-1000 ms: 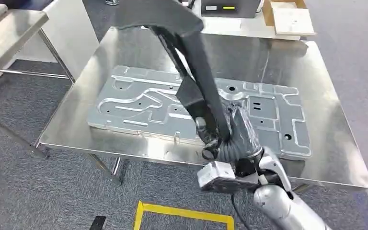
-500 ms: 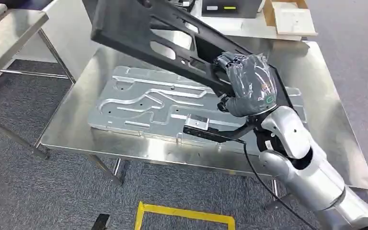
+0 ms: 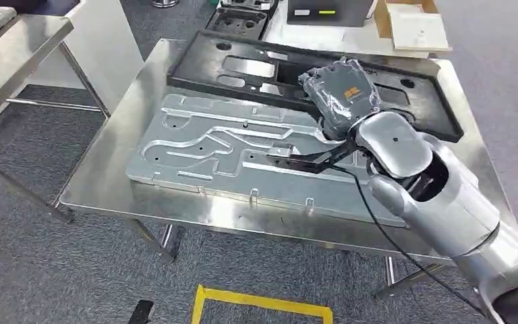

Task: Take the parts from the cabinet and place them on the table.

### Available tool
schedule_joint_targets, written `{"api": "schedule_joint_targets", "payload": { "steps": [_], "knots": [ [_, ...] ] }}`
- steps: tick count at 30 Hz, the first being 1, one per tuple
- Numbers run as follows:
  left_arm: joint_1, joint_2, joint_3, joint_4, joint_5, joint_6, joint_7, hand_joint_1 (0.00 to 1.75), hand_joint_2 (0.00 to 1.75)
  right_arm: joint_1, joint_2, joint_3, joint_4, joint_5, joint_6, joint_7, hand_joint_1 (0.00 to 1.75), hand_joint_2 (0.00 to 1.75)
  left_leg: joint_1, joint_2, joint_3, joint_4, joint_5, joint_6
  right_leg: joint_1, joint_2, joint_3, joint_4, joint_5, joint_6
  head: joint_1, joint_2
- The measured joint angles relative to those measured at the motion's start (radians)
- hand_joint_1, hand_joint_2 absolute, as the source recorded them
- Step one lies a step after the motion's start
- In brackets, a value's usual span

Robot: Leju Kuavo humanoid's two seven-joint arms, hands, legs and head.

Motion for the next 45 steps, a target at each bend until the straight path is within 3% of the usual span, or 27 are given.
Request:
{"api": "schedule_joint_targets", "payload": {
  "steps": [2,3,6,7,9,11,13,14,16,17,18,20,21,24,25,27,28,29,32,34,37,38,39,41,43,44,45],
  "knots": [
    [0.002,-0.002,0.0,0.0,0.003,-0.003,-0.002,0.0,1.75,-0.01,-0.004,0.021,0.037,-0.015,0.047,0.011,1.75,1.75,0.003,0.001,-0.008,0.01,-0.011,-0.011,-0.01,-0.005,0.005,-0.009,0.007,-0.012,0.0,0.0],
    [0.002,-0.004,0.0,0.0,0.005,-0.004,-0.004,0.0,1.75,-0.015,-0.01,0.028,0.056,-0.02,0.06,0.018,1.75,1.75,0.003,0.005,-0.022,0.046,-0.036,-0.017,-0.011,-0.006,0.005,-0.01,0.007,-0.016,-0.005,0.0],
    [0.002,-0.004,0.0,0.0,0.008,-0.006,-0.006,0.0,1.75,-0.017,-0.022,0.049,0.117,-0.047,0.085,0.028,1.75,1.75,0.007,0.01,-0.124,0.264,-0.128,-0.027,-0.009,-0.007,0.005,-0.01,0.005,-0.022,-0.006,0.0],
    [0.004,-0.005,0.0,0.0,0.01,-0.008,-0.006,0.0,1.75,-0.013,-0.027,0.057,0.136,-0.055,0.088,0.029,1.75,1.75,0.007,0.011,-0.146,0.301,-0.129,-0.028,-0.008,-0.007,0.005,-0.009,0.005,-0.022,-0.006,0.0],
    [0.005,-0.005,0.0,0.0,0.013,-0.008,-0.006,0.0,1.75,-0.007,-0.038,0.07,0.169,-0.067,0.088,0.03,1.75,1.75,0.007,0.011,-0.123,0.237,-0.071,-0.025,-0.009,-0.004,0.006,-0.009,0.004,-0.022,-0.007,0.0],
    [0.003,-0.005,0.0,0.0,0.014,-0.009,-0.009,0.0,1.75,-0.005,-0.047,0.082,0.203,-0.069,0.085,0.03,1.75,1.75,0.006,0.011,-0.038,0.052,0.024,-0.013,-0.009,-0.003,0.012,-0.009,0.0,-0.017,-0.007,0.0],
    [0.002,-0.005,0.0,0.0,0.014,-0.011,-0.012,0.0,1.75,-0.004,-0.062,0.085,0.227,-0.072,0.083,0.035,1.75,1.75,-0.004,0.01,-0.011,-0.005,0.01,-0.005,-0.004,-0.004,0.005,-0.008,0.0,-0.008,-0.006,0.0],
    [0.001,-0.005,0.0,0.0,0.014,-0.013,-0.013,0.0,1.75,0.0,-0.067,0.087,0.236,-0.072,0.084,0.036,0.0,0.0,-0.005,0.01,-0.013,0.001,0.009,-0.003,-0.006,-0.003,0.002,-0.012,0.003,-0.002,-0.007,0.0],
    [0.001,-0.005,0.0,0.0,0.015,-0.015,-0.015,0.0,1.75,0.008,-0.079,0.098,0.257,-0.072,0.091,0.037,0.0,0.0,-0.007,0.009,-0.012,-0.005,0.009,0.003,-0.006,-0.003,0.008,-0.019,0.005,0.007,-0.006,0.0],
    [0.002,-0.006,0.0,0.0,0.017,-0.015,-0.016,0.0,1.75,0.009,-0.087,0.102,0.265,-0.068,0.103,0.037,0.0,0.0,0.005,0.012,0.001,-0.022,0.016,0.012,-0.004,-0.002,0.004,-0.016,-0.004,0.013,-0.005,0.0],
    [0.001,-0.009,0.0,0.0,0.018,-0.015,-0.019,0.0,1.75,0.007,-0.093,0.106,0.275,-0.064,0.113,0.038,0.0,0.0,0.003,0.012,0.007,-0.028,0.018,0.016,-0.005,-0.001,-0.004,0.008,-0.018,0.016,-0.005,0.0],
    [-0.002,-0.009,0.0,0.0,0.018,-0.015,-0.027,0.0,1.75,0.005,-0.105,0.118,0.296,-0.056,0.144,0.036,0.0,0.0,0.003,0.014,0.009,-0.028,0.016,0.028,-0.006,-0.001,-0.065,0.141,-0.082,0.019,-0.003,0.0],
    [-0.003,-0.009,0.0,0.0,0.021,-0.015,-0.031,0.0,0.0,0.011,-0.115,0.127,0.307,-0.051,0.154,0.036,0.0,0.0,0.003,0.012,0.009,-0.028,0.016,0.03,-0.007,-0.001,-0.105,0.217,-0.109,0.021,-0.003,0.0],
    [-0.003,-0.009,0.0,0.0,0.022,-0.014,-0.036,0.0,0.0,0.024,-0.132,0.141,0.327,-0.048,0.161,0.035,0.0,0.0,0.003,0.009,0.009,-0.025,0.014,0.032,-0.01,-0.001,-0.151,0.286,-0.113,0.025,-0.003,0.0],
    [-0.001,-0.009,0.0,0.0,0.024,-0.015,-0.036,0.0,0.0,0.027,-0.138,0.148,0.333,-0.048,0.161,0.034,0.0,0.0,0.004,0.009,0.01,-0.022,0.012,0.03,-0.013,-0.001,-0.139,0.252,-0.082,0.027,-0.003,0.0],
    [0.002,-0.01,0.0,0.0,0.024,-0.026,-0.031,0.0,0.0,0.027,-0.151,0.154,0.338,-0.048,0.161,0.034,0.0,0.0,0.006,0.008,0.01,-0.01,0.003,0.022,-0.019,-0.002,-0.056,0.075,0.01,0.029,-0.003,0.0],
    [0.002,-0.009,0.0,0.0,0.024,-0.03,-0.03,0.0,0.0,0.027,-0.157,0.157,0.341,-0.047,0.161,0.035,0.0,0.0,0.005,0.009,0.006,-0.001,-0.003,0.014,-0.022,-0.002,-0.026,0.006,0.014,0.03,-0.002,0.0],
    [0.0,-0.009,0.0,0.0,0.023,-0.031,-0.03,0.0,0.0,0.026,-0.16,0.159,0.344,-0.047,0.162,0.035,0.0,0.0,-0.004,0.006,-0.002,0.011,-0.009,0.006,-0.013,0.0,-0.016,0.003,0.011,0.024,-0.003,0.0],
    [0.003,-0.008,0.0,0.0,0.018,-0.045,-0.04,0.0,0.0,0.034,-0.174,0.17,0.351,-0.048,0.171,0.036,0.0,0.0,0.0,0.007,0.004,0.002,-0.004,-0.003,-0.01,0.004,-0.021,0.007,0.016,0.005,-0.004,0.0],
    [0.003,-0.007,0.0,0.0,0.017,-0.051,-0.054,0.0,0.0,0.034,-0.175,0.172,0.352,-0.055,0.173,0.039,0.0,0.0,0.002,0.011,-0.005,0.021,-0.024,-0.013,-0.019,0.004,-0.017,0.0,0.021,-0.008,-0.006,0.0],
    [-0.002,-0.006,0.0,0.0,0.016,-0.06,-0.067,0.0,0.0,0.038,-0.183,0.173,0.354,-0.067,0.173,0.044,0.0,0.0,0.005,0.013,-0.092,0.219,-0.128,-0.025,-0.017,0.001,-0.018,0.0,0.021,-0.016,-0.011,0.0],
    [-0.001,-0.007,0.0,0.0,0.016,-0.06,-0.065,0.0,0.0,0.043,-0.185,0.175,0.354,-0.068,0.173,0.044,0.0,0.0,0.005,0.013,-0.12,0.283,-0.152,-0.025,-0.014,-0.002,-0.019,0.002,0.025,-0.019,-0.011,0.0],
    [-0.001,-0.007,0.0,0.0,0.016,-0.059,-0.059,0.0,0.0,0.05,-0.186,0.177,0.355,-0.068,0.173,0.043,0.0,0.0,0.005,0.013,-0.131,0.309,-0.155,-0.024,-0.013,-0.001,-0.019,0.002,0.025,-0.019,-0.011,0.0],
    [-0.002,-0.006,0.0,0.0,0.016,-0.058,-0.049,0.0,0.0,0.059,-0.189,0.179,0.359,-0.068,0.178,0.043,0.0,0.0,0.003,0.012,-0.079,0.217,-0.098,-0.013,-0.008,0.002,-0.019,0.002,0.027,-0.021,-0.011,0.0],
    [-0.004,-0.002,0.0,0.0,0.014,-0.055,-0.045,0.0,0.0,0.058,-0.19,0.179,0.36,-0.064,0.179,0.042,0.0,0.0,-0.008,0.012,0.018,0.041,-0.03,0.013,-0.006,0.004,-0.018,0.001,0.029,-0.02,-0.011,0.0],
    [-0.006,0.002,0.0,0.0,0.014,-0.056,-0.042,0.0,0.0,0.056,-0.191,0.179,0.36,-0.063,0.18,0.042,0.0,0.0,-0.016,0.012,0.039,0.006,-0.037,0.018,0.0,0.003,-0.021,0.001,0.031,-0.016,-0.01,0.0],
    [-0.008,0.002,-0.001,0.0,0.015,-0.06,-0.039,0.0,0.0,0.058,-0.194,0.18,0.361,-0.063,0.18,0.042,0.0,0.0,-0.017,0.012,0.037,0.003,-0.028,0.017,-0.003,0.001,-0.022,0.0,0.035,-0.01,-0.012,0.0]
  ]
}}
